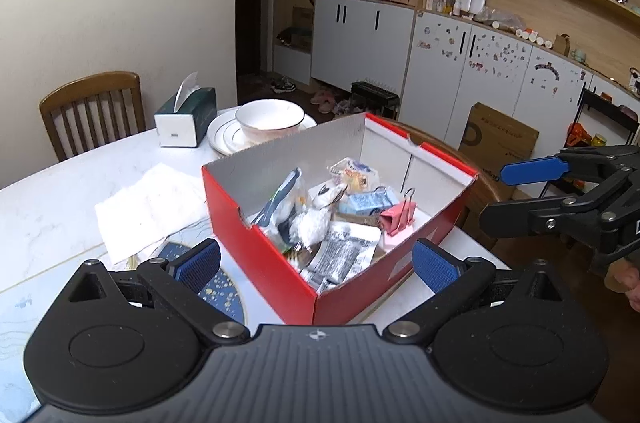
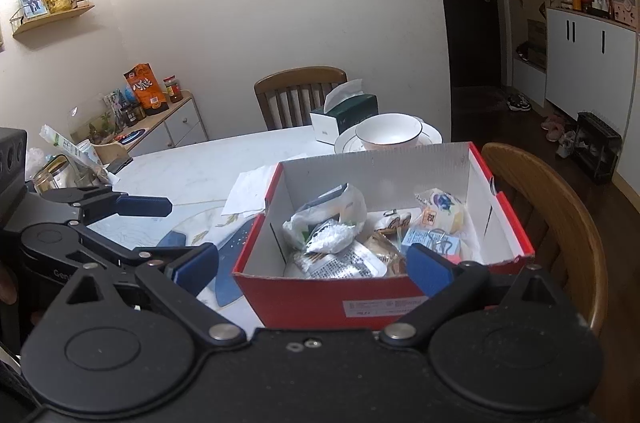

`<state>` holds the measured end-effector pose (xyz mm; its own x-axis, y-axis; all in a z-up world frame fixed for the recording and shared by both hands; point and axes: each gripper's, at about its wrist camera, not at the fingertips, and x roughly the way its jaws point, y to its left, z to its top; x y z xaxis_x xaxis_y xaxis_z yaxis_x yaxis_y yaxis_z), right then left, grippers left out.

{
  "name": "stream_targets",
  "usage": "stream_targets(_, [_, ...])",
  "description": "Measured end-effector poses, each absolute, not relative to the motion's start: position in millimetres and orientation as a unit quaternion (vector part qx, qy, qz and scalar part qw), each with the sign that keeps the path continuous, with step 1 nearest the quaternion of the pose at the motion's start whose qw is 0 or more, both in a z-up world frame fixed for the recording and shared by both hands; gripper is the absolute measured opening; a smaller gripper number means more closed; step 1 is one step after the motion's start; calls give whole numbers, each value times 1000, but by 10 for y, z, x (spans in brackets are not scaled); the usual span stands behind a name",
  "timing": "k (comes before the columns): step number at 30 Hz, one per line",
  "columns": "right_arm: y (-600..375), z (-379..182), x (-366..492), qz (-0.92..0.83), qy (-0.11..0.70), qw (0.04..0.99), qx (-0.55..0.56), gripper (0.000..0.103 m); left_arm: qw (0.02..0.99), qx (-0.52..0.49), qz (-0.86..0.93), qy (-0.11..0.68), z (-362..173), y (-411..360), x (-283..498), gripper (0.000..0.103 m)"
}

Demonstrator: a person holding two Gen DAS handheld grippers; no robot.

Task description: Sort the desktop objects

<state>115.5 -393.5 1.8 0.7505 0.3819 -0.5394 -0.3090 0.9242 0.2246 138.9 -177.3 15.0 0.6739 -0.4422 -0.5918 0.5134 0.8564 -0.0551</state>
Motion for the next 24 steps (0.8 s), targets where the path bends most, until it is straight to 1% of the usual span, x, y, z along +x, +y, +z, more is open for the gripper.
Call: stream_targets(24, [-3690,-26,964,161,309,934,74,100,902,57,-280,324,86,-1557,1283,103])
